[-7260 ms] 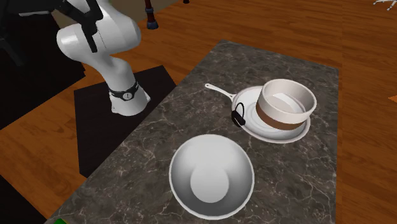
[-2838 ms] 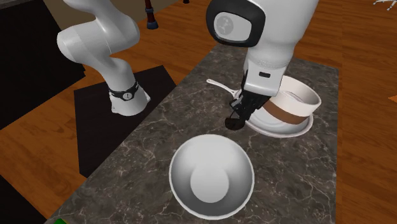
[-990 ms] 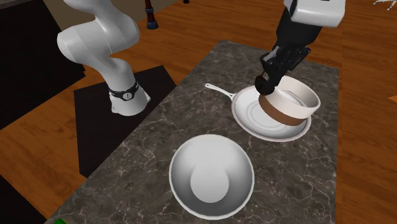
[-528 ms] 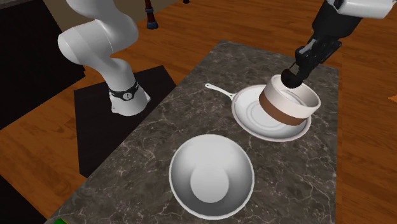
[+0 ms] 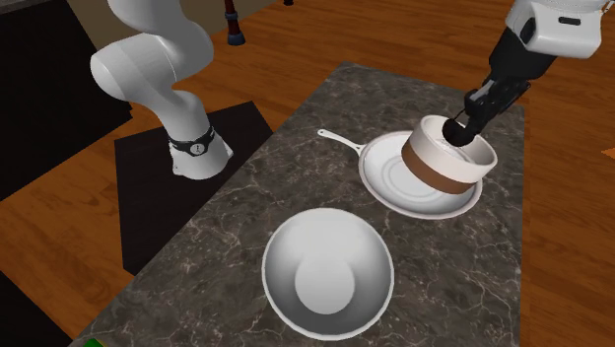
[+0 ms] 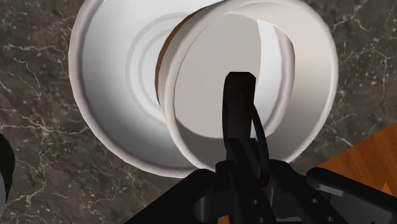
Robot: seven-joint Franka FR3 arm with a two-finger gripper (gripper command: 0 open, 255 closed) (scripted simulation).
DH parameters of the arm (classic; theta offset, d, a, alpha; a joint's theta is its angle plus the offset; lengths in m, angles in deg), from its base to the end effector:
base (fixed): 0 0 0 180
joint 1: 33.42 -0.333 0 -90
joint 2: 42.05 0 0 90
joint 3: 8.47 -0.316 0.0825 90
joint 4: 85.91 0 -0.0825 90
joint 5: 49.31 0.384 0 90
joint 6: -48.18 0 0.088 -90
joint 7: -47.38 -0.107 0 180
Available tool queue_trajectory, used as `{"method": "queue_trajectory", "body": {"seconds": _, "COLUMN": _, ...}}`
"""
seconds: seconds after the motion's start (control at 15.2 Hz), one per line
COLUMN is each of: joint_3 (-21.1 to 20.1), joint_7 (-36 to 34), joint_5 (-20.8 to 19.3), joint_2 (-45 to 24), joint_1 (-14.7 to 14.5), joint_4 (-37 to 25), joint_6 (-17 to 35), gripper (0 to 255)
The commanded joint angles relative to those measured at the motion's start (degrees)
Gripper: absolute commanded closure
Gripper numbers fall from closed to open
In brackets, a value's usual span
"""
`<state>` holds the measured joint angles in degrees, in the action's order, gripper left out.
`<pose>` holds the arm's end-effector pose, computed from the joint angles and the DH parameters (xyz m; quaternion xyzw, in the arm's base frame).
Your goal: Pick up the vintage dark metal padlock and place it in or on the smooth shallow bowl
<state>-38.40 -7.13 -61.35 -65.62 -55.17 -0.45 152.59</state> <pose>0.4644 0.4791 0.4577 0.9998 -0.0141 -0.0069 0.0104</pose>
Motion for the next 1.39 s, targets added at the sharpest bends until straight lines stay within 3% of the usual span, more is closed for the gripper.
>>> {"method": "queue_trajectory", "body": {"seconds": 0.0, "joint_3": 0.1, "joint_7": -0.2, "joint_5": -0.2, "joint_2": -0.2, "joint_1": 0.0, "joint_4": 1.3, "joint_6": 1.5, "gripper": 255}}
{"method": "queue_trajectory", "body": {"seconds": 0.26, "joint_3": 0.3, "joint_7": -0.6, "joint_5": -0.6, "joint_2": -0.9, "joint_1": 0.1, "joint_4": 3.9, "joint_6": 4.7, "gripper": 255}}
{"method": "queue_trajectory", "body": {"seconds": 0.79, "joint_3": 0.3, "joint_7": -0.6, "joint_5": -0.6, "joint_2": -0.9, "joint_1": 0.1, "joint_4": 3.9, "joint_6": 4.7, "gripper": 255}}
{"method": "queue_trajectory", "body": {"seconds": 0.86, "joint_3": 0.3, "joint_7": -0.6, "joint_5": -0.6, "joint_2": -0.9, "joint_1": 0.1, "joint_4": 3.9, "joint_6": 4.7, "gripper": 0}}
{"method": "queue_trajectory", "body": {"seconds": 1.19, "joint_3": 0.3, "joint_7": -0.6, "joint_5": -0.6, "joint_2": -0.9, "joint_1": 0.1, "joint_4": 3.9, "joint_6": 4.7, "gripper": 0}}
{"method": "queue_trajectory", "body": {"seconds": 1.32, "joint_3": 0.1, "joint_7": -0.2, "joint_5": -0.2, "joint_2": -0.3, "joint_1": -0.1, "joint_4": 0.8, "joint_6": 1.1, "gripper": 0}}
